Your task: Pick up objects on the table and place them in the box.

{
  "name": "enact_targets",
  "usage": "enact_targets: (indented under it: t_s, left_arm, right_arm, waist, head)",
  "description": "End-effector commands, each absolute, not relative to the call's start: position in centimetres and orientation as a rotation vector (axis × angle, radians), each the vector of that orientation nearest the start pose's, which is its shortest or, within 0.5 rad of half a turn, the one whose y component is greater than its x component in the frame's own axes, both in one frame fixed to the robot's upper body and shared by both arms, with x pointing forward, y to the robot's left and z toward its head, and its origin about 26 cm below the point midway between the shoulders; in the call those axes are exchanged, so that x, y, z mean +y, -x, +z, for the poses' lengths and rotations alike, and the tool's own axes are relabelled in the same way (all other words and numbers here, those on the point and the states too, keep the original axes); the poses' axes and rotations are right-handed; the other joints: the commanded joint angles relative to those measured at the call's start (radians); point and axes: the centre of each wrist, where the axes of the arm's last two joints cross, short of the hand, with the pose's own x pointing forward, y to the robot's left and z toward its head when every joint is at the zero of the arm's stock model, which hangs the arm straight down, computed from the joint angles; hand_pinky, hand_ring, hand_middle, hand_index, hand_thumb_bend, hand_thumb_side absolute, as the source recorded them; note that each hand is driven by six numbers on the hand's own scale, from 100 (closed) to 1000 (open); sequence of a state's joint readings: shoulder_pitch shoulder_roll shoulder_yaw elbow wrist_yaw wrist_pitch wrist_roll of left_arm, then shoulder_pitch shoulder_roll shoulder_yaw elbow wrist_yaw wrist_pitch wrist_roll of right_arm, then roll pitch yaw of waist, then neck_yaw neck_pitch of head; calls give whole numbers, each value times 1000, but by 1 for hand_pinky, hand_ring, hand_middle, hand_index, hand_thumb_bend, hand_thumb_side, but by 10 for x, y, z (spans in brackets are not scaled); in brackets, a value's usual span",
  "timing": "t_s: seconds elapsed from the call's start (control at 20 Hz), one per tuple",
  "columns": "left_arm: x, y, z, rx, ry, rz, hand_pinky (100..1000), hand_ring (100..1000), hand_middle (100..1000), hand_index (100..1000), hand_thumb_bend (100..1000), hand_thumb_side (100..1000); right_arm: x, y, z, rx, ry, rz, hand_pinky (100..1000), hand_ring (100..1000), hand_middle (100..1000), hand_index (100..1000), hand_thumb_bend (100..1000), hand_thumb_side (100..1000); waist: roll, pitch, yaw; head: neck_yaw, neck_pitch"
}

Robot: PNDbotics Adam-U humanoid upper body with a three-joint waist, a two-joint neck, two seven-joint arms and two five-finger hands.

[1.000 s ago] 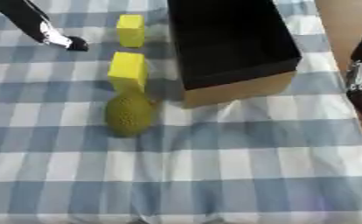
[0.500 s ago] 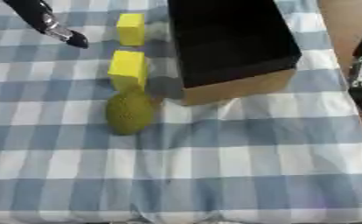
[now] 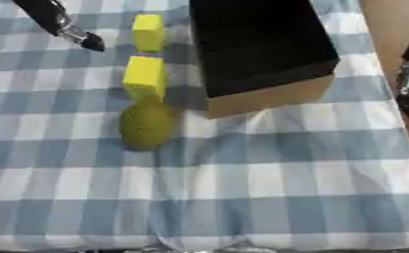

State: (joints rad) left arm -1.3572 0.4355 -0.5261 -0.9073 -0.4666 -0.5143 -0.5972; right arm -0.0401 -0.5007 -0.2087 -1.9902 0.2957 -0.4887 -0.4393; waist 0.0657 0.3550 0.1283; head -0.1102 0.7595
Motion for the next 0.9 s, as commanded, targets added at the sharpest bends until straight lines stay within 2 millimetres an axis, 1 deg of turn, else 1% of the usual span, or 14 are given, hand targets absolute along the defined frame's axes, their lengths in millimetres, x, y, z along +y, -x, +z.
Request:
enact_targets:
  t_s: [0.05,0.4,0.6,0.7,0.75,0.9]
  left_arm:
    - [144,-477,345,1516,437,2750,945,886,812,912,620,652]
    - [133,-474,331,1500,357,2766,944,884,809,911,601,667]
    - [129,-475,327,1512,324,2762,945,885,811,912,592,673]
    - [128,-475,325,1515,308,2758,945,884,811,911,591,674]
    - [127,-475,324,1514,304,2757,944,884,811,911,591,674]
    - [126,-475,322,1499,300,2756,944,884,812,911,595,673]
  right_arm:
    - [-362,-261,182,3282,-1153,-363,892,985,451,869,100,470]
    - [-364,-260,184,3275,-1162,-339,891,978,457,868,100,470]
    - [-364,-261,185,3282,-1160,-320,891,978,460,868,100,470]
    - [-365,-260,184,3288,-1162,-311,891,978,461,868,100,484]
    - [-365,-260,184,3291,-1163,-307,891,979,461,868,100,470]
    - [-365,-260,183,3295,-1166,-300,891,980,460,868,100,470]
  waist:
    - [8,-44,-1]
    - [6,-57,1]
    - [3,-68,4]
    - [2,-73,4]
    - [1,-75,4]
    - [0,-78,5]
  head:
    - [11,10]
    - [45,11]
    - [63,11]
    - [66,11]
    - [63,11]
    - [57,11]
